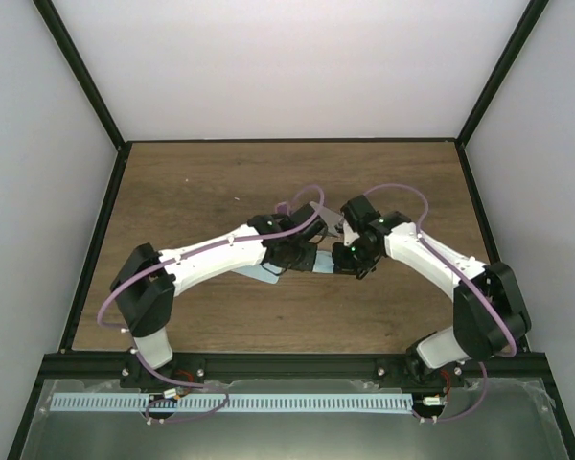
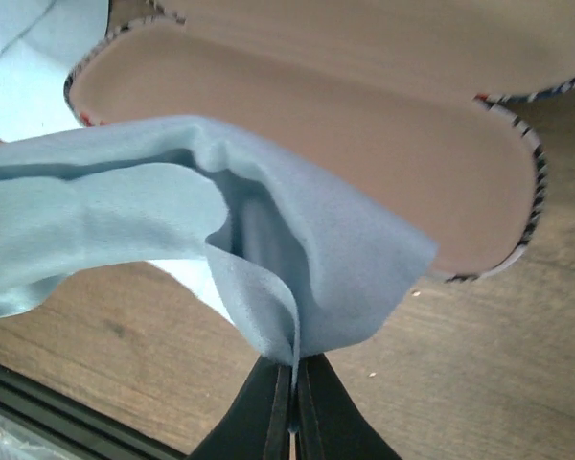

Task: Organize the sunglasses
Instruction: Place the glasses cleaning cloth in the sunglasses case.

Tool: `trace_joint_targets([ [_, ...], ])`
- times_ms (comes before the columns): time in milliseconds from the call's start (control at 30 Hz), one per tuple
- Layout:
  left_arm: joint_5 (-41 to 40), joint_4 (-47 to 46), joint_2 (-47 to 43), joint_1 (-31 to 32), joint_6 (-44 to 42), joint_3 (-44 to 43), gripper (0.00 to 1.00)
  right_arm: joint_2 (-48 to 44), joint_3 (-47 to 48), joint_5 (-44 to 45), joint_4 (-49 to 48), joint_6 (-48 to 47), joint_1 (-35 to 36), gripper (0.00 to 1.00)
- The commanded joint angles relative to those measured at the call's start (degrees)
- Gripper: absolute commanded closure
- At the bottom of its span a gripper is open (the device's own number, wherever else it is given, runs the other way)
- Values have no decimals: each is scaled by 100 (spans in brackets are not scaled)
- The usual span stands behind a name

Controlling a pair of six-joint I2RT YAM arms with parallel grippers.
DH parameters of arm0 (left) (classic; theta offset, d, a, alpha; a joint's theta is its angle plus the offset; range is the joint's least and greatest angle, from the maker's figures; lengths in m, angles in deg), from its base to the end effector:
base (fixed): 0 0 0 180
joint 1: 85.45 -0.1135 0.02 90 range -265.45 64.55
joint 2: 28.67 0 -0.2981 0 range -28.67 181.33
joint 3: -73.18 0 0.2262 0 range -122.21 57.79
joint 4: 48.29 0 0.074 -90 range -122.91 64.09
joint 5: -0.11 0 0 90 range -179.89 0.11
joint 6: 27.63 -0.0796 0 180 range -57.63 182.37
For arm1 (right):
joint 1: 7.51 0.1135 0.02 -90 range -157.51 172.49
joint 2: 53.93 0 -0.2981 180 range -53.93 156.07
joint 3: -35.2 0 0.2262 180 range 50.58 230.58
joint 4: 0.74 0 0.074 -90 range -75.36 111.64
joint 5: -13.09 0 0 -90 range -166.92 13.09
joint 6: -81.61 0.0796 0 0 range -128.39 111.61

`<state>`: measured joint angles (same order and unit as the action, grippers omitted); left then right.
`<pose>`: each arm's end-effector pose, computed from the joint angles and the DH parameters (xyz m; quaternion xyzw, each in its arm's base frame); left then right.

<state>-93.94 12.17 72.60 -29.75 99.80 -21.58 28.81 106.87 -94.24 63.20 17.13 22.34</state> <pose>0.2092 -0.2967 0.2390 0.1485 0.9680 -0.1211 0.1623 0.1991 0.1416 0.2209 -0.0567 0.9787 0.1922 0.0448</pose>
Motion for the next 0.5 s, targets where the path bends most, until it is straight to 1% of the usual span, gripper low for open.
trace_joint_targets([
  [0, -28, -36, 209, -209, -204, -402, 95, 191, 406, 51, -45, -276, -239, 99],
  [267, 290, -3, 830, -602, -508, -1031, 95, 820, 966, 94, -85, -451, -415, 99],
  [467, 564, 72, 1068, -811, -638, -1176, 95, 1082, 1126, 97, -33, -500, -453, 99],
])
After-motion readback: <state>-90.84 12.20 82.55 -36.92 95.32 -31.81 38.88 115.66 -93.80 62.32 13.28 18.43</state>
